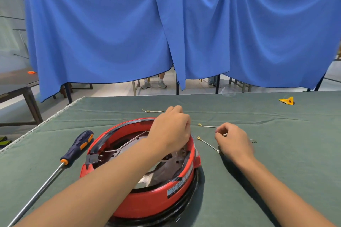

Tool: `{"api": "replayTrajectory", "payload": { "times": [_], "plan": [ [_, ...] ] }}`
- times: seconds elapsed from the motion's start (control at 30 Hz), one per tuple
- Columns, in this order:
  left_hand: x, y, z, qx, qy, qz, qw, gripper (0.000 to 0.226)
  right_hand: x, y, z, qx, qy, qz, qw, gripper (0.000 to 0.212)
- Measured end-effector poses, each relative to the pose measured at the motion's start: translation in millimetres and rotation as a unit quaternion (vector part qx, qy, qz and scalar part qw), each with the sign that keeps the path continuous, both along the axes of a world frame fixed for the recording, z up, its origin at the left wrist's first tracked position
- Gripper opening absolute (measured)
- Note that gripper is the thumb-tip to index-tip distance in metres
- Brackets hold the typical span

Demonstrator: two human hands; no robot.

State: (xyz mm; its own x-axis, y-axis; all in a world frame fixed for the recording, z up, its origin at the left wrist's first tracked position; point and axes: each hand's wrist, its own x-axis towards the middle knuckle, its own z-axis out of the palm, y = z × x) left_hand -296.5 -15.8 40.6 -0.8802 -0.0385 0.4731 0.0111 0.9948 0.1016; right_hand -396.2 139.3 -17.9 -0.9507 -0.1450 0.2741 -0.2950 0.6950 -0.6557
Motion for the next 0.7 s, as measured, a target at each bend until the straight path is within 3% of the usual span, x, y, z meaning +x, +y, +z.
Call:
{"api": "replayTrajectory", "payload": {
  "times": [0.27, 0.37, 0.57, 0.7],
  "plan": [
    [-12.7, -5.0, -10.6, 0.064, 0.057, 0.023, 0.996, 0.023, -10.0, -11.8, -6.5, 0.142, 0.095, 0.037, 0.985, 0.025],
    [-11.6, -5.9, -9.1, 0.080, 0.087, 0.040, 0.992, 0.017, -4.5, -20.6, -6.2, 0.168, 0.092, 0.064, 0.979, 0.020],
    [-6.3, -5.4, -6.1, 0.116, 0.075, 0.080, 0.987, 0.011, 3.3, -20.4, -7.3, 0.117, 0.086, 0.084, 0.986, 0.015],
    [0.4, -4.4, -4.4, 0.132, 0.061, 0.082, 0.986, 0.012, 9.5, -19.5, -4.1, -0.028, 0.076, 0.083, 0.993, 0.016]
  ]
}}
